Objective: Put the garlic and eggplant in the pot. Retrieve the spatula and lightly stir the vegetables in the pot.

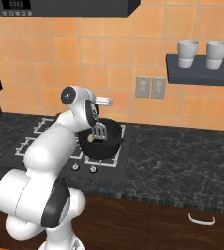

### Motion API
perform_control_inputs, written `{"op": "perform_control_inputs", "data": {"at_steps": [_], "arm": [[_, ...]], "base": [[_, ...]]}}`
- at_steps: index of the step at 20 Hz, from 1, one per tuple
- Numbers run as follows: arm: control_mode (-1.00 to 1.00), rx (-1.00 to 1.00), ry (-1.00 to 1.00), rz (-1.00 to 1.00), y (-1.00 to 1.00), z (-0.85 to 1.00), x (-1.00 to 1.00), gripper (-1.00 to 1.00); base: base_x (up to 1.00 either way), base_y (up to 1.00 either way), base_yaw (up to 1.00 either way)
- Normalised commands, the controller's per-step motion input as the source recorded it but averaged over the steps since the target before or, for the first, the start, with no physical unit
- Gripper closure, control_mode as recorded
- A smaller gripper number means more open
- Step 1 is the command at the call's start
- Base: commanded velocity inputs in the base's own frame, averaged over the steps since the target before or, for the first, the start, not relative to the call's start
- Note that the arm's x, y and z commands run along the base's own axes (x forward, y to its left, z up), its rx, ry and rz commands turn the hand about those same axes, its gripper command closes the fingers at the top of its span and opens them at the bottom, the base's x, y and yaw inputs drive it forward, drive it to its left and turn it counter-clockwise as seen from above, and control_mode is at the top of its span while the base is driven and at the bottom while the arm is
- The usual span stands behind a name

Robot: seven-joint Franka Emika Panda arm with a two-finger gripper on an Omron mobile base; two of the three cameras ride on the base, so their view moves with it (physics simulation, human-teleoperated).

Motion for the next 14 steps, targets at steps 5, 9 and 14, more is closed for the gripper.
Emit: {"op": "perform_control_inputs", "data": {"at_steps": [5, 9, 14], "arm": [[-1.00, 0.10, 0.00, 0.27, 0.00, 0.00, 0.14, 1.00], [-1.00, 0.00, 0.01, 0.33, 0.00, 0.01, 0.03, 1.00], [-1.00, 0.00, -0.08, 0.37, -0.18, 0.09, 0.01, 1.00]], "base": [[0.00, 0.00, 0.00], [0.00, 0.00, 0.00], [0.00, 0.00, 0.00]]}}
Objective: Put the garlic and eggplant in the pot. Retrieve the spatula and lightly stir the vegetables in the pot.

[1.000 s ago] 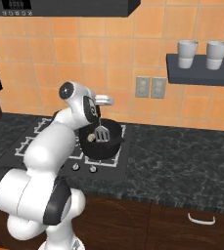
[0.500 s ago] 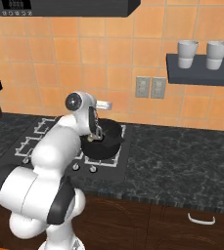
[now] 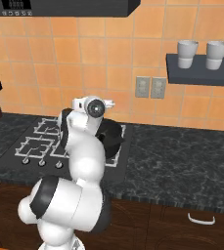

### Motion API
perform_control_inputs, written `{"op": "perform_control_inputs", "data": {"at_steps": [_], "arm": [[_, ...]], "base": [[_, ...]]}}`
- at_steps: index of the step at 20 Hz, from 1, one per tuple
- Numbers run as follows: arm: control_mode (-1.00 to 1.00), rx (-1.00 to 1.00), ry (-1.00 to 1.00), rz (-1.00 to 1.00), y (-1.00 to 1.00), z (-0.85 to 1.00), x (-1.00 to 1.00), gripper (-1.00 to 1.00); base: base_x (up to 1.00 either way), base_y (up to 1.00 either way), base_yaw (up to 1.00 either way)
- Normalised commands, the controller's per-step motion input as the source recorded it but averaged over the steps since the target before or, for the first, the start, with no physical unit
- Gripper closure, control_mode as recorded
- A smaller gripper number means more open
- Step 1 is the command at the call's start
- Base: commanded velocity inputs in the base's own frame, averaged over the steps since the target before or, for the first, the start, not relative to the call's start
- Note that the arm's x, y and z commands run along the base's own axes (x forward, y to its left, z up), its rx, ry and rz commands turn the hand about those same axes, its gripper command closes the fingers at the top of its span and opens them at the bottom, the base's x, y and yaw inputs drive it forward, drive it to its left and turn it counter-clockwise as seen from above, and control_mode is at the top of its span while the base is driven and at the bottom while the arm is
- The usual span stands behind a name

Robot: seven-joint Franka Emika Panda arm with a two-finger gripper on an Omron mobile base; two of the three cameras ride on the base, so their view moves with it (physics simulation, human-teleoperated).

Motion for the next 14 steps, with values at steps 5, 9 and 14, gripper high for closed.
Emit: {"op": "perform_control_inputs", "data": {"at_steps": [5, 9, 14], "arm": [[-1.00, 0.00, -0.02, 0.22, -0.01, 0.00, 0.16, 1.00], [-1.00, -0.01, -0.06, 0.08, -0.09, -0.31, 0.37, 1.00], [-1.00, -0.06, -0.10, 0.17, -0.03, -0.39, 0.35, 1.00]], "base": [[0.00, 0.00, 0.00], [0.00, 0.00, 0.00], [0.00, 0.00, 0.00]]}}
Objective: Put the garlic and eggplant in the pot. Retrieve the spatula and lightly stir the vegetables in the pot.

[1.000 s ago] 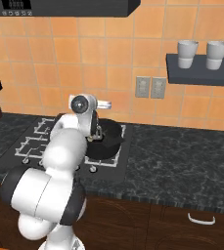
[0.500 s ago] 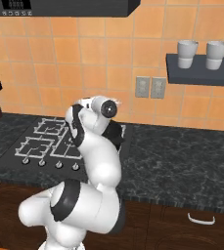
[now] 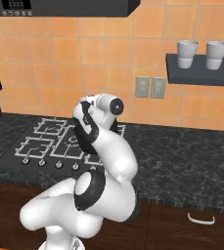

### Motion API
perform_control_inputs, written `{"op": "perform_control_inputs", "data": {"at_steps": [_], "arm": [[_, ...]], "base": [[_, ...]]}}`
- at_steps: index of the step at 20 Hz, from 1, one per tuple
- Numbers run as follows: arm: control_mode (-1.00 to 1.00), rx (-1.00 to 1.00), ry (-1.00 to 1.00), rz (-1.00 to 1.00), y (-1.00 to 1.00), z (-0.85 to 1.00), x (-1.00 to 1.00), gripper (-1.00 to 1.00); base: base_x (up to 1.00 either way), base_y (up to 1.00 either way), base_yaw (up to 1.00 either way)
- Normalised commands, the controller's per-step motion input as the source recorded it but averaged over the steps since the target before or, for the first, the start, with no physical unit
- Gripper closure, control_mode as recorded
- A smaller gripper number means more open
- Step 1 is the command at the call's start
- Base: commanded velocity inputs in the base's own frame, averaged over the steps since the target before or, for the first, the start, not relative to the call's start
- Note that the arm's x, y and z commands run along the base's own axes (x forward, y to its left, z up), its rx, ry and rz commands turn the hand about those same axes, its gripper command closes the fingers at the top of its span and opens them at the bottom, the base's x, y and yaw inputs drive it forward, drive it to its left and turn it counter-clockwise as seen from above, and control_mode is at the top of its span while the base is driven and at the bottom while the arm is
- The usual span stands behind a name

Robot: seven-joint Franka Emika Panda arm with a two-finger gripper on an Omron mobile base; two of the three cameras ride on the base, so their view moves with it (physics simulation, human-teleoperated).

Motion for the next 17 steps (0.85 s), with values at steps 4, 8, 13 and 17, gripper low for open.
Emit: {"op": "perform_control_inputs", "data": {"at_steps": [4, 8, 13, 17], "arm": [[-1.00, -0.16, 0.00, 0.06, -0.09, -0.51, 0.08, 1.00], [-1.00, -0.08, 0.00, 0.00, -0.77, -0.54, -0.47, 1.00], [-1.00, -0.04, 0.00, 0.13, -0.68, -0.41, -0.46, 1.00], [-1.00, -0.03, -0.08, 0.26, -0.25, -0.43, -0.04, 1.00]], "base": [[0.00, 0.00, 0.00], [0.00, 0.00, 0.00], [0.00, 0.00, 0.00], [0.00, 0.00, 0.00]]}}
